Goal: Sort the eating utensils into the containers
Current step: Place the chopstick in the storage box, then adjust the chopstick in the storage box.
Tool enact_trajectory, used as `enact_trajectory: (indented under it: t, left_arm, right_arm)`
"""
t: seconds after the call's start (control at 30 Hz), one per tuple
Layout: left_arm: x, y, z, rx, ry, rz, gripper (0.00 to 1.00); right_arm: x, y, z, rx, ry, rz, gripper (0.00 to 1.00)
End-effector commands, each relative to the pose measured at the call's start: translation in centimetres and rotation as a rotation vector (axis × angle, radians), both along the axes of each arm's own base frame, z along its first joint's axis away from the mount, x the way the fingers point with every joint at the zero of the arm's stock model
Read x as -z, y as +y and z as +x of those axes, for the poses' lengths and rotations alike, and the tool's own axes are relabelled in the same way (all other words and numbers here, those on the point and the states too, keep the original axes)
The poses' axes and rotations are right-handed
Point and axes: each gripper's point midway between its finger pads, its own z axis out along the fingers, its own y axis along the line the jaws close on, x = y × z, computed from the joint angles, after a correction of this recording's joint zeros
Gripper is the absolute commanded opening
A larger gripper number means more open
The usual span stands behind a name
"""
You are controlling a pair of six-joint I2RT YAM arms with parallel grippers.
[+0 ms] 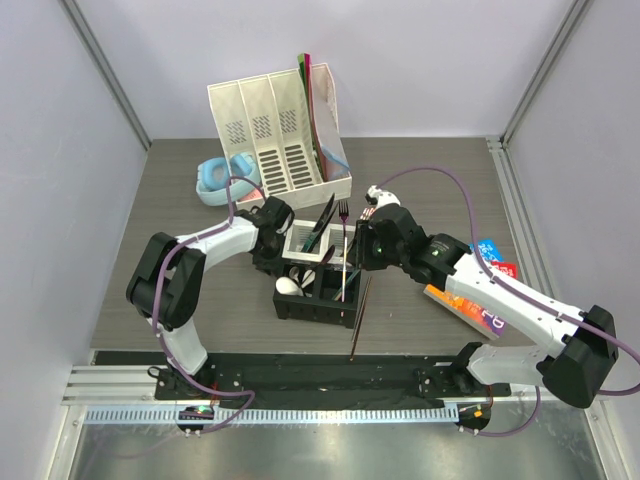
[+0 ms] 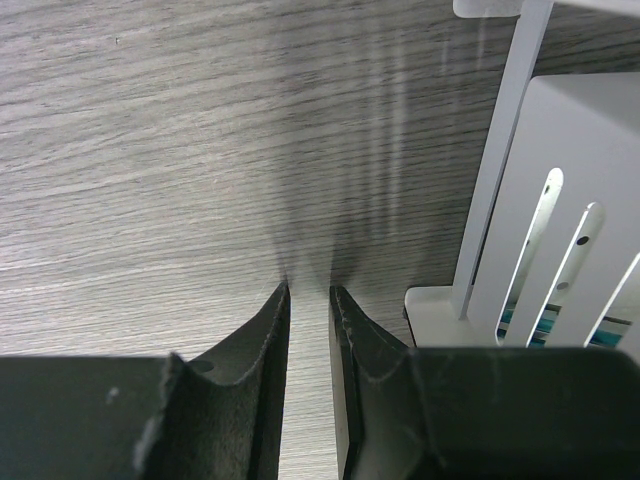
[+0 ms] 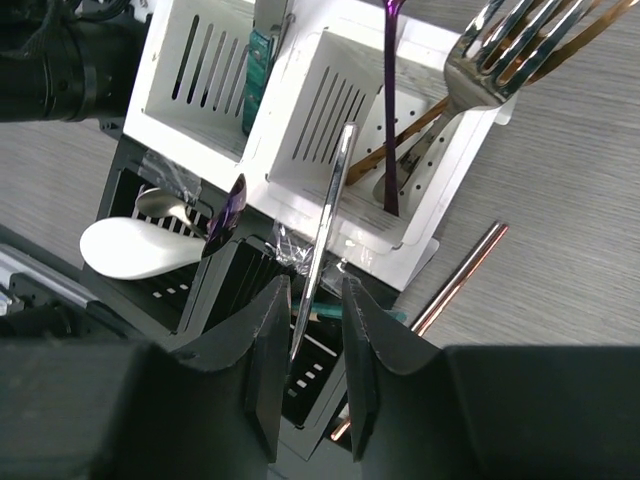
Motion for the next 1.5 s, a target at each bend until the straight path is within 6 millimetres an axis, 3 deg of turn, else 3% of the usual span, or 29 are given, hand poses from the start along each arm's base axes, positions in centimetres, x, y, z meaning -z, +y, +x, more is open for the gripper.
enact_trajectory:
  t: [0.0,0.17,0.4,1.23,1.47]
  left_arm:
    - [-0.6,-1.0,1.9,-0.005,-0.056,-0.040,0.22]
    - [-0.3,-1.1,1.8,-0.004,-0.047,-0.040,0.22]
    - [-0.2,-1.2,1.7,-0.002,-0.042,-0.044,0.22]
    - [0.2,-0.8,1.4,-0.008,-0.033,-0.030,0.22]
    - [0.3,-0.8,1.5,-0.009,-0.032,-0.026,0.22]
  right_arm:
    - [-1.9,1.0,-0.7,-0.055,-0.007,0.052,0.33]
    - [-2.0,1.6,-3.1,-0.147,0.074,0.086,0.32]
    - [-1.1,2.0,-4.9,-0.206,0.158,0.101,0.31]
    - [2.8,4.1,-6.3,-0.343,0.297,0.081,0.30]
    - [5.1,3.7,-6.1,-0.329,0.330,0.024,0.30]
